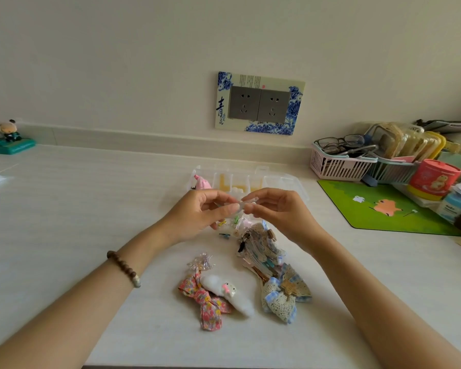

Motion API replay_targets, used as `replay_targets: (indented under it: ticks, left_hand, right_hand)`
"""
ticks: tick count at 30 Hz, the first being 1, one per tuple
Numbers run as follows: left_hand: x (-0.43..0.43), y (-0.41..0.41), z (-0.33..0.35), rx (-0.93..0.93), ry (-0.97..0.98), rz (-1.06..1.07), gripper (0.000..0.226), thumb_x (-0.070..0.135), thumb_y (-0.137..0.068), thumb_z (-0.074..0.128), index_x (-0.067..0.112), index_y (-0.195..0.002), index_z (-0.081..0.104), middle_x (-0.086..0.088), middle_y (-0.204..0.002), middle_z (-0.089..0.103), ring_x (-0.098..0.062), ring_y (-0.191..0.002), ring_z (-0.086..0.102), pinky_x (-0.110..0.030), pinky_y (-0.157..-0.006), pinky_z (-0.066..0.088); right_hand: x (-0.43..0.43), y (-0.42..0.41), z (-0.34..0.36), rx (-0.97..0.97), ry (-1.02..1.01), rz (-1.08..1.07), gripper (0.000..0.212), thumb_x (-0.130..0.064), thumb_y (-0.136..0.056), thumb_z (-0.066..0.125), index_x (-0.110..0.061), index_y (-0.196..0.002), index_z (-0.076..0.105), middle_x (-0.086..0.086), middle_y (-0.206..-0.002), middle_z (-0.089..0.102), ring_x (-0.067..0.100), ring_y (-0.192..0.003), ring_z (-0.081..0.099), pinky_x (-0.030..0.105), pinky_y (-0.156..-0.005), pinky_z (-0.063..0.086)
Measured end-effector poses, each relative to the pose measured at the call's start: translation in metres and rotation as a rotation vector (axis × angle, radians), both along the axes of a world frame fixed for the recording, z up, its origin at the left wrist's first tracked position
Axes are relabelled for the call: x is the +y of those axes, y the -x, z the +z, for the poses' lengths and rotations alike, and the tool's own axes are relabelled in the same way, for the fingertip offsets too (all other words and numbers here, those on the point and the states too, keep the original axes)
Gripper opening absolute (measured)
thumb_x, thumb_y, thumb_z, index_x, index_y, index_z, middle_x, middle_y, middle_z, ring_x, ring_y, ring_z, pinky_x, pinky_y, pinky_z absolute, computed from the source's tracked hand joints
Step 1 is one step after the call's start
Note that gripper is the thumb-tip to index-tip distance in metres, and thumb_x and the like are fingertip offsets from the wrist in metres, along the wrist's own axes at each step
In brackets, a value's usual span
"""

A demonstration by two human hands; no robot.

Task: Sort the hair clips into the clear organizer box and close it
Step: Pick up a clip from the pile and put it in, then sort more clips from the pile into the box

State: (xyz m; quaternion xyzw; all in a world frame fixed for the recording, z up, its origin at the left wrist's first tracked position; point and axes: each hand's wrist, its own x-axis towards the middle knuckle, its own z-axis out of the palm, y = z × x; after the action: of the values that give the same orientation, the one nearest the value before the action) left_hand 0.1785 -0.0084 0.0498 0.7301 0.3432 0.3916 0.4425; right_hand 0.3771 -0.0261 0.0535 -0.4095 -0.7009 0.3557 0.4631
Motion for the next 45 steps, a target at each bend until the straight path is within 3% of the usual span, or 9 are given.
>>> replay_targets:
  ticks: [5, 9, 11, 14, 19, 25, 30, 35, 45]
  left_hand:
    - [0.009, -0.004, -0.008, 0.079, -0.26, 0.179, 0.033, 0.044, -0.083, 0.058, 0.029, -0.113, 0.06, 0.016, -0.101, 0.063, 0.011, -0.09, 0.053, -0.003, -0.082, 0.036]
    - [0.016, 0.006, -0.011, 0.3, -0.498, 0.301, 0.053, 0.058, -0.082, 0.045, 0.024, -0.121, 0.057, 0.024, -0.105, 0.053, 0.01, -0.1, 0.04, -0.002, -0.096, 0.02]
    - [0.018, 0.009, -0.014, 0.341, -0.51, 0.29, 0.051, 0.058, -0.082, 0.04, 0.027, -0.119, 0.058, 0.02, -0.107, 0.056, 0.003, -0.106, 0.042, -0.002, -0.093, 0.023]
    - [0.018, 0.009, -0.015, 0.323, -0.522, 0.28, 0.047, 0.055, -0.083, 0.042, 0.026, -0.116, 0.06, 0.013, -0.11, 0.059, 0.001, -0.108, 0.043, 0.001, -0.091, 0.023]
    - [0.005, 0.004, -0.01, 0.297, -0.422, 0.15, 0.034, 0.049, -0.083, 0.058, 0.026, -0.107, 0.066, 0.014, -0.107, 0.064, 0.003, -0.105, 0.051, 0.002, -0.086, 0.03]
    - [-0.001, -0.012, -0.016, 0.354, -0.241, 0.017, 0.029, 0.049, -0.074, 0.067, 0.033, -0.098, 0.071, 0.017, -0.095, 0.067, 0.002, -0.091, 0.058, -0.011, -0.077, 0.041]
    - [0.003, -0.02, -0.023, 0.438, -0.231, 0.025, 0.03, 0.051, -0.07, 0.071, 0.035, -0.096, 0.072, 0.017, -0.091, 0.064, 0.0, -0.088, 0.058, -0.017, -0.074, 0.041]
    - [0.002, -0.027, -0.023, 0.423, -0.204, -0.022, 0.021, 0.047, -0.069, 0.074, 0.04, -0.088, 0.071, 0.012, -0.084, 0.053, 0.007, -0.071, 0.05, -0.01, -0.063, 0.035]
    - [0.0, -0.013, -0.02, 0.399, -0.183, -0.079, 0.025, 0.051, -0.059, 0.076, 0.038, -0.08, 0.072, 0.009, -0.094, 0.058, -0.003, -0.086, 0.054, -0.016, -0.073, 0.036]
  right_hand:
    - [0.021, -0.009, 0.022, 0.067, -0.067, -0.224, 0.009, -0.013, -0.083, 0.063, -0.014, -0.091, 0.067, 0.004, -0.086, 0.07, 0.003, -0.071, 0.066, 0.019, -0.07, 0.055]
    - [0.05, -0.027, 0.036, -0.21, -0.184, -0.441, 0.016, -0.021, -0.089, 0.059, -0.013, -0.103, 0.06, -0.007, -0.079, 0.065, 0.001, -0.074, 0.061, 0.021, -0.072, 0.053]
    - [0.058, -0.028, 0.035, -0.396, -0.193, -0.439, 0.016, -0.025, -0.089, 0.058, -0.014, -0.101, 0.056, -0.013, -0.075, 0.062, -0.002, -0.071, 0.058, 0.016, -0.067, 0.047]
    - [0.064, -0.023, 0.029, -0.605, -0.179, -0.339, 0.015, -0.03, -0.087, 0.061, -0.015, -0.092, 0.062, -0.004, -0.08, 0.069, 0.008, -0.073, 0.063, 0.029, -0.075, 0.052]
    - [0.063, -0.025, 0.019, -0.828, -0.269, -0.378, 0.022, -0.035, -0.09, 0.055, -0.021, -0.098, 0.07, -0.002, -0.106, 0.07, 0.018, -0.103, 0.059, 0.034, -0.095, 0.037]
    - [0.016, -0.029, 0.024, -0.453, -0.249, -0.257, 0.017, -0.033, -0.089, 0.056, -0.024, -0.096, 0.07, -0.01, -0.095, 0.07, 0.003, -0.087, 0.063, 0.024, -0.08, 0.05]
    - [0.002, -0.038, 0.008, -0.414, -0.099, -0.14, 0.015, -0.03, -0.086, 0.061, -0.022, -0.093, 0.071, -0.009, -0.088, 0.071, 0.006, -0.077, 0.064, 0.031, -0.077, 0.054]
    - [0.005, -0.04, 0.0, -0.481, -0.036, -0.113, 0.019, -0.035, -0.085, 0.063, -0.021, -0.095, 0.071, -0.01, -0.09, 0.07, 0.008, -0.082, 0.063, 0.031, -0.08, 0.054]
    - [0.001, -0.037, -0.001, -0.423, 0.0, -0.087, 0.015, -0.032, -0.086, 0.062, -0.022, -0.094, 0.07, -0.007, -0.093, 0.071, 0.008, -0.084, 0.064, 0.019, -0.077, 0.052]
